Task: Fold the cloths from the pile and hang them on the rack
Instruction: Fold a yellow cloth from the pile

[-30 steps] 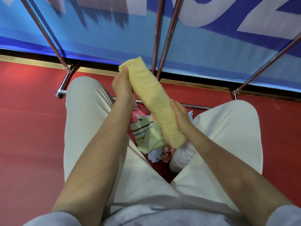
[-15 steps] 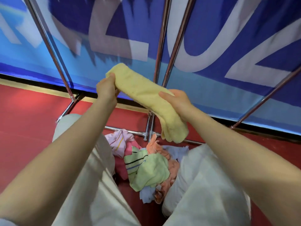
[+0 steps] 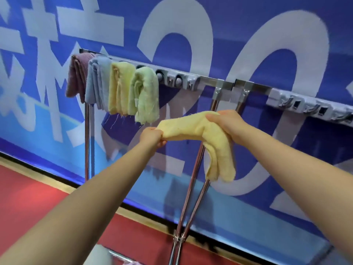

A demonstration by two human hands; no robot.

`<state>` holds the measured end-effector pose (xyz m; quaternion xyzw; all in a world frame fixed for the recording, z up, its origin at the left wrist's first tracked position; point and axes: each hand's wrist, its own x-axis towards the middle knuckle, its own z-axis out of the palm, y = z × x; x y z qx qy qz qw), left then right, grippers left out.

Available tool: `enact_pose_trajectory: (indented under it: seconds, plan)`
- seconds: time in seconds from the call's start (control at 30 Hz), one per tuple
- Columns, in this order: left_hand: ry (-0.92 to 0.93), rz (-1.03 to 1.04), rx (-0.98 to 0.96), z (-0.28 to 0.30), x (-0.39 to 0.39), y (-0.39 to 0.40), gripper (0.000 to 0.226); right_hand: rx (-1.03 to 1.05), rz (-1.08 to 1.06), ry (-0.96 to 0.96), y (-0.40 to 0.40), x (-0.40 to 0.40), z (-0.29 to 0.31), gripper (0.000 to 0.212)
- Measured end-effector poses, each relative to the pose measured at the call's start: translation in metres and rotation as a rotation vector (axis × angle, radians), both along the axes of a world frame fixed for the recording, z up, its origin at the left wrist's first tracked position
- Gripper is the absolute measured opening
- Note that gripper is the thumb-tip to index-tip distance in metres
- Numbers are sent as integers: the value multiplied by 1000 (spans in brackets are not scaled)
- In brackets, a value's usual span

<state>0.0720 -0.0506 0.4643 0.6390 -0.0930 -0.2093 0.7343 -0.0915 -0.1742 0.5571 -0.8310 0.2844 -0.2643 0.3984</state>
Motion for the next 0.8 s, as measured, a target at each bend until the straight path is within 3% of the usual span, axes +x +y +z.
enact_pose_trajectory:
  seconds: [0.07,0.13,0.23,0.43,0.53,0.67,0.8]
  plan:
    - [-40,-13,141,15,7,-4,28,-36,8,0,-1,14,26,22]
    - [-259,-19,275,25,16,-10,20,-24,26,13,2,32,50,23]
    - [-385,-83,90,39,32,-25,33,53,96,18,8,64,78,24]
    - [-171,-130,-434,84,61,-22,29,31,237,130,11,128,122,23]
    - [-266,-95,-482,87,74,-22,29,-38,256,193,6,157,132,38]
    - [-311,-56,-475,88,87,-25,49,-22,317,200,-3,184,137,37]
    - [-315,-74,-430,82,90,-35,43,-183,153,127,-25,201,119,33]
